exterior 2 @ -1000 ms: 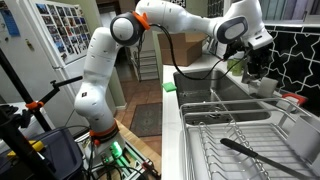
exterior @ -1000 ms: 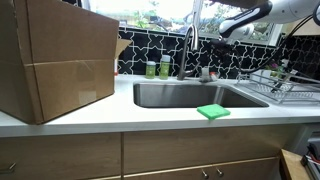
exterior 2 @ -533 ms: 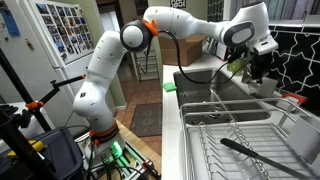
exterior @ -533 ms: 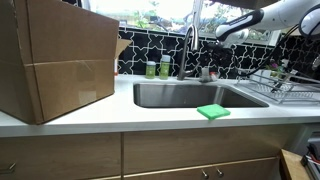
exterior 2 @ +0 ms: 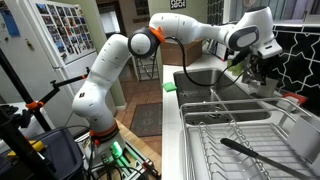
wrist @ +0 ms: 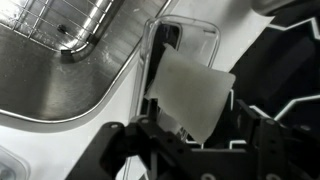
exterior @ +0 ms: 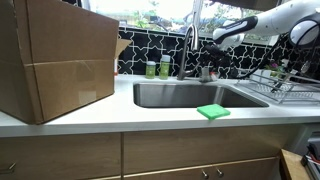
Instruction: Put the white sponge on the edge of the sink then put the green sponge in the sponge holder
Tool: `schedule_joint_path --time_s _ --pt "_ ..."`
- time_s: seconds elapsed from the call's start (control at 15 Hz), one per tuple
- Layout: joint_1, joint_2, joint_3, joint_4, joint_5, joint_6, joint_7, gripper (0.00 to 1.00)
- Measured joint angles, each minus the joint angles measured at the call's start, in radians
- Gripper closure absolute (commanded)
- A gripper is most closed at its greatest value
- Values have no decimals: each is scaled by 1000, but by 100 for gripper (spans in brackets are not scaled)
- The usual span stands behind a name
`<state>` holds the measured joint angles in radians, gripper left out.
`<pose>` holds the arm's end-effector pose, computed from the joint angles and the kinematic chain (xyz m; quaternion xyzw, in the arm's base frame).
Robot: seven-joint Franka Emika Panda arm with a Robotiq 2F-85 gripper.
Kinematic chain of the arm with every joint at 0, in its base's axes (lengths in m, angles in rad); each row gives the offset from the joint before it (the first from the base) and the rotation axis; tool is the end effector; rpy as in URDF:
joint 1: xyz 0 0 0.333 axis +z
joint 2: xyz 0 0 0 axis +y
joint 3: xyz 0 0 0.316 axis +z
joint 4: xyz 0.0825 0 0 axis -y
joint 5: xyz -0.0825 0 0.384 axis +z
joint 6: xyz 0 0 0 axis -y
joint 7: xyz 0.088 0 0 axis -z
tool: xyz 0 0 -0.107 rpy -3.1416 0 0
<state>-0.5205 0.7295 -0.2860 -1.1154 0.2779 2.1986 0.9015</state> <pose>0.5989 -0.5038 0.4329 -0.6395 0.7445 -0.1856 0.0483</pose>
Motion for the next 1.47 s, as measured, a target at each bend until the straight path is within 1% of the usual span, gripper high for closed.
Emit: schedule_joint_path --time_s 0.13,0.2,0.27,0.33,0.4,0.47,0.53,0.67,0.73,0.8,0.87,0.93,1.0,1.07,1.47 --pt "-5 17 2 27 0 -10 0 58" --pt "-8 24 2 39 0 -16 0 62" --pt "-10 30 2 50 0 -22 0 69" --pt "-13 35 2 62 0 -33 0 71" --pt "-16 39 2 74 0 -44 0 70" --pt "-19 43 2 85 0 -54 0 77" --pt "-23 47 2 96 0 -63 0 75" --pt "-28 53 2 115 0 -80 1 84" --pt "-30 54 2 121 0 -83 1 86" --pt "-31 54 2 123 0 -84 1 96" --pt "-31 54 2 124 0 -84 1 93" --pt "-31 54 2 126 0 -84 1 92" --pt "-32 54 2 127 0 -84 1 96" --pt "-32 54 2 129 0 -84 1 94" --pt "-34 44 2 139 1 -84 15 94"
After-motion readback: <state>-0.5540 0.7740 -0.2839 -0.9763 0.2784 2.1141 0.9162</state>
